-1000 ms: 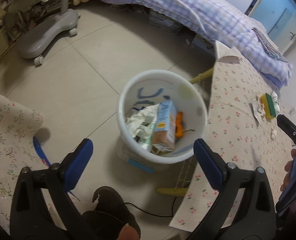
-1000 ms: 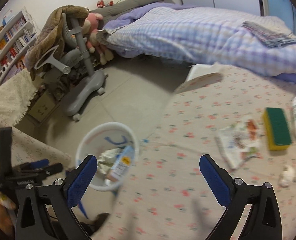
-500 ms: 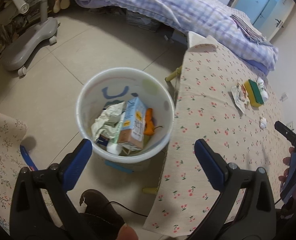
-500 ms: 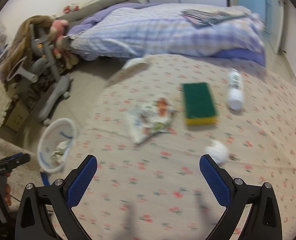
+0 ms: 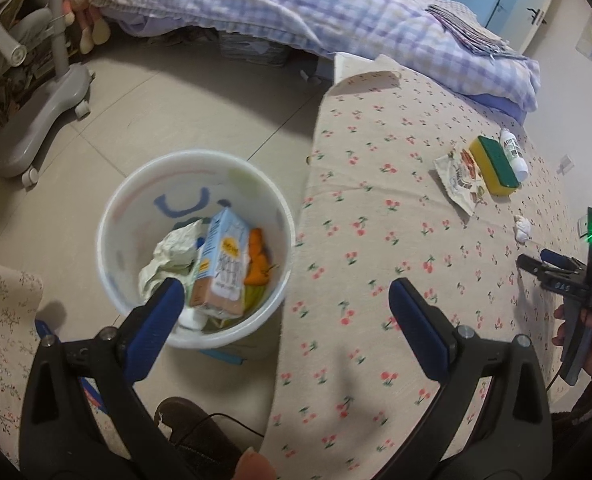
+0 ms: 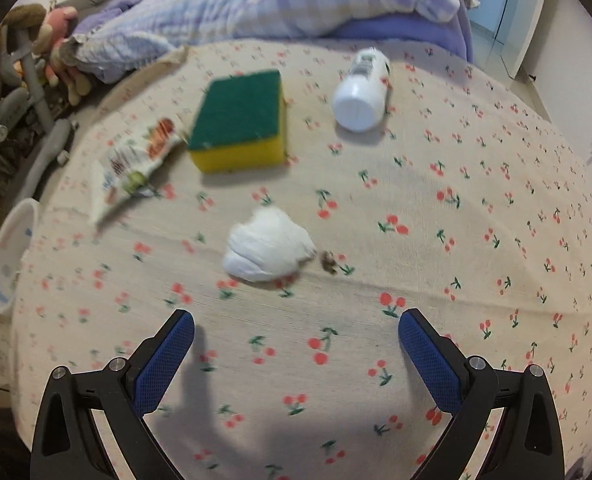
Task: Collect trash
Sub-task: 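Grasp the white tissue ball with the right tool, then grasp the pecan snack wrapper with the left tool while the right tool holds the tissue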
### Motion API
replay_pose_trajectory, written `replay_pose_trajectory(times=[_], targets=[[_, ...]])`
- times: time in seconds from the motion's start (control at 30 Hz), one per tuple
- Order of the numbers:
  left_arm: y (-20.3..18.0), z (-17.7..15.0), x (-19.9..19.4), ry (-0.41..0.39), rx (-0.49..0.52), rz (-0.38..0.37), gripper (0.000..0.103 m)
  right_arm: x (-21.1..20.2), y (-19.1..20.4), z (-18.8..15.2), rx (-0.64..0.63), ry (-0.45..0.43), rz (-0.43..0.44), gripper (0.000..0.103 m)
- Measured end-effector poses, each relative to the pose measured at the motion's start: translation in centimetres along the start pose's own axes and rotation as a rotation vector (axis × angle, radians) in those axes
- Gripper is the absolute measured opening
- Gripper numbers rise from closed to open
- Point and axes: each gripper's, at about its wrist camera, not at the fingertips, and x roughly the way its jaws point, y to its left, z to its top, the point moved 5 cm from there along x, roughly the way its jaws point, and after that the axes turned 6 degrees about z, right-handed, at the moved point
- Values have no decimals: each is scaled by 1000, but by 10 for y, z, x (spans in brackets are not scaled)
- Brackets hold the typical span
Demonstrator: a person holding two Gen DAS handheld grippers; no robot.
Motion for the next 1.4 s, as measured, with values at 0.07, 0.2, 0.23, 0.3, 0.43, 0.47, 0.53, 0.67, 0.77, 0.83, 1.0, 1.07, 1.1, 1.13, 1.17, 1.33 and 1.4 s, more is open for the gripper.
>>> replay_pose_trajectory(times=[0.07,0.2,0.23,0.3,0.43,0.47,0.53,0.67,0.77,0.83,1.0,1.07,1.1,1.13,1.17,1.33,1.4], targets=[[-9,4,3,-10,21,4,102,2,0,-1,-32,-14,-16,103],[-28,13,11,-21,58,16,102,1,0,-2,-38,-40,-15,103],[-34,16,13,-18,66,14,102,1,0,-3,-38,-44,-21,103],[-44,21,16,-16,74,6,102,-1,2,-4,-34,-57,-26,103],[-64,29,20,-12,89,-9,102,-1,3,-4,-14,-127,-52,103],[-67,30,21,-8,89,-9,102,0,3,-2,-14,-124,-54,103],[-74,32,25,-4,89,-7,102,2,4,3,-11,-89,-52,103],[-84,36,33,1,99,3,102,5,6,12,-21,-62,-46,103],[-92,41,40,14,106,9,102,5,15,15,-57,-55,-26,96],[-99,43,44,24,110,1,102,4,23,17,-76,-51,-3,85],[-119,50,52,32,105,-50,102,2,34,23,-83,-52,19,29],[-131,52,57,37,103,-68,101,0,32,26,-54,-51,39,27],[-135,52,59,39,101,-75,102,-1,30,27,-38,-52,50,25],[-140,53,61,39,96,-83,101,-2,29,28,-25,-53,59,25],[-146,54,64,40,89,-93,101,-5,27,29,-8,-59,70,25],[-170,63,72,11,106,-101,101,-25,12,27,52,-85,107,25],[-180,69,72,-26,138,-98,101,-31,5,24,70,-90,116,25]])
